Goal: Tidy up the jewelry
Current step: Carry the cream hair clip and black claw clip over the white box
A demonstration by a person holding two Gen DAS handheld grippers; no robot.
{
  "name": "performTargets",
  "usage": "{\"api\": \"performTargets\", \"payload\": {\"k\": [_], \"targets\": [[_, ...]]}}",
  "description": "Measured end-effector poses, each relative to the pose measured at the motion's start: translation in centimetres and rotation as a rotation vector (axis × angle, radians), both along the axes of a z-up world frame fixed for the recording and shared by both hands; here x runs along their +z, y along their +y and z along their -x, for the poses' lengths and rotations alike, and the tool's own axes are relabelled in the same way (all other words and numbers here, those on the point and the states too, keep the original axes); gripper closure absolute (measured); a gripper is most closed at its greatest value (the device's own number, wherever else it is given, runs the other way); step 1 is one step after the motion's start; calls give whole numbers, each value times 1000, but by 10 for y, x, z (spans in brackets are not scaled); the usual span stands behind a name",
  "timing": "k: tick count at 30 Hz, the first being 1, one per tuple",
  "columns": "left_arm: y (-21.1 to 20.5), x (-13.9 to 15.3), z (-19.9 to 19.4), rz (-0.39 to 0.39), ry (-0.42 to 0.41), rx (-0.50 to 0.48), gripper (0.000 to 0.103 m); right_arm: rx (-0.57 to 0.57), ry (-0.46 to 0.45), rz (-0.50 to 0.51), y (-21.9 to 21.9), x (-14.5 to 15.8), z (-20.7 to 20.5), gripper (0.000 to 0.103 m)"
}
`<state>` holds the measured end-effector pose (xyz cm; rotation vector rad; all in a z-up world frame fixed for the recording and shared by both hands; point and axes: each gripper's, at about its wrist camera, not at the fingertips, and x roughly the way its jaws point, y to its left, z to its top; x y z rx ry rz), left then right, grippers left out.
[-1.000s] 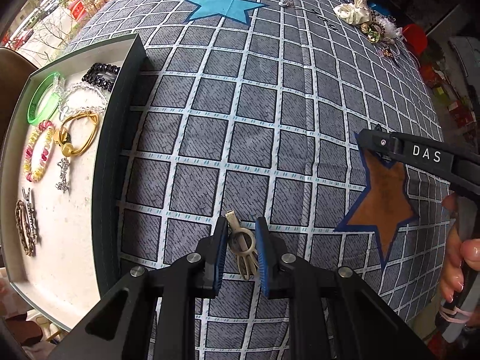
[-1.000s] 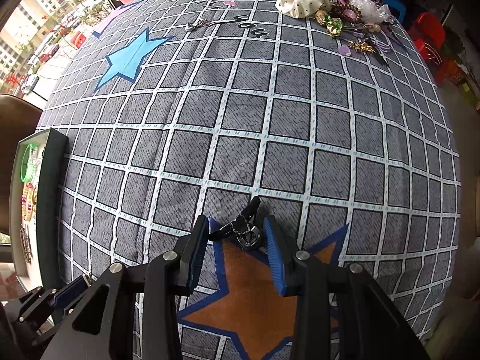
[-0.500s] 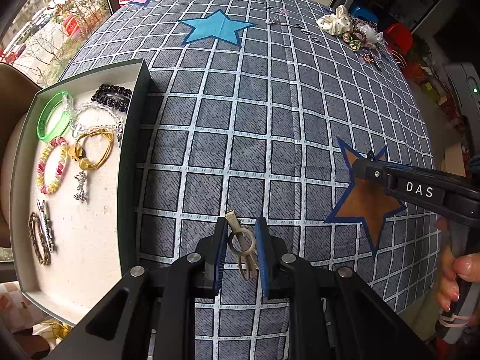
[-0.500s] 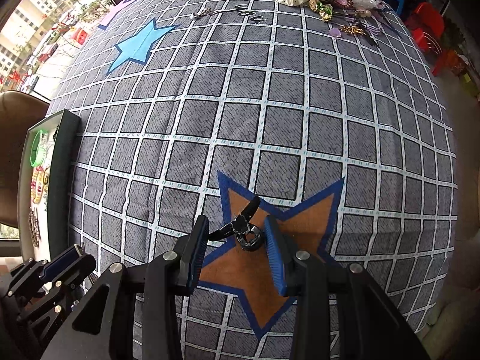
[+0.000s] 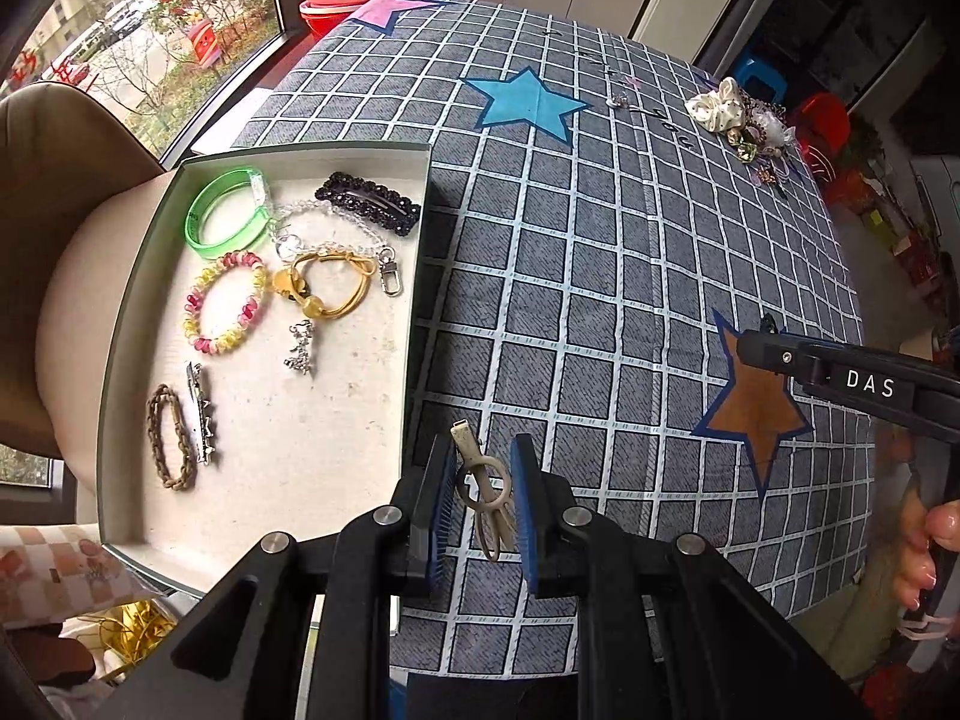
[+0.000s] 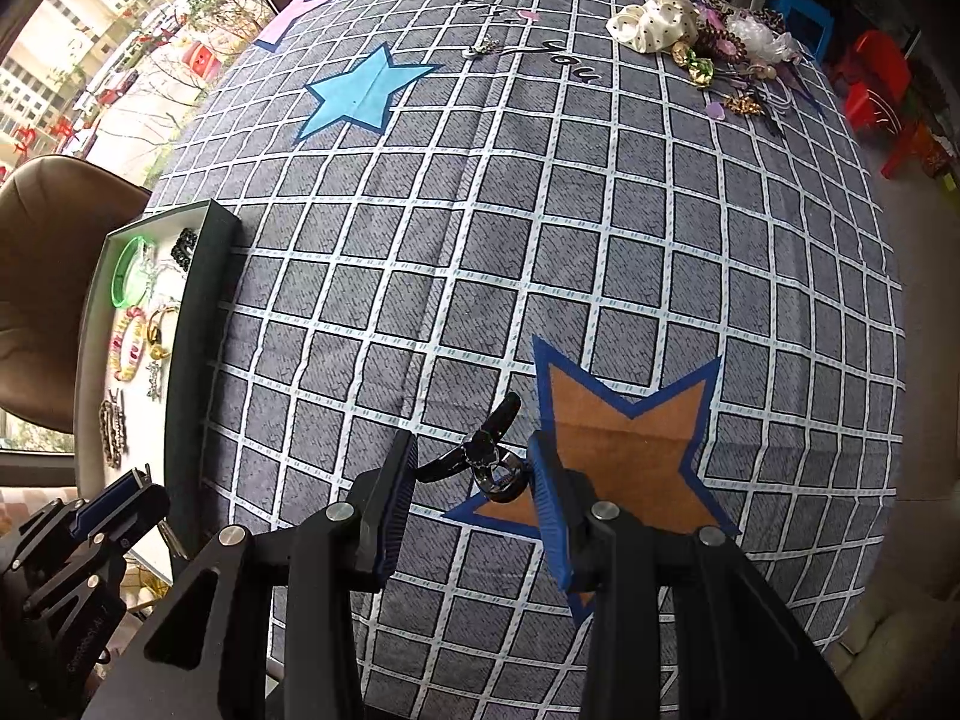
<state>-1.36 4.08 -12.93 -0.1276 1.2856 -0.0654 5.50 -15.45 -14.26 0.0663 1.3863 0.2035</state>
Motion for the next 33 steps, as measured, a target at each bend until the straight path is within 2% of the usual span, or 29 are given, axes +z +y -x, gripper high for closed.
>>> {"api": "performTargets", "payload": {"k": [5,8,10,13,14,17,23,33], "targets": [[25,9,10,-9,-11,48,77,58,-17,-8,27,18,15,62],[41,12,17,-15,-13,78,77,101,-27,-14,42,27,8,62],[52,12,22,-20,-11,100,77,128,-31,-19,55,33,7,62],[69,11,29,-27,-6,131,77,167,-37,-26,71,44,26,62],[74,11,31,-30,-5,140,77,181,-36,-28,81,49,11,62],[88,10,37,-37,-3,166,77,224,-40,-36,98,57,24,62],[109,7,43,-48,6,211,77,305,-43,-52,144,38,0,62],[125,-8,45,-40,26,248,77,435,-12,-72,191,23,8,62]]}}
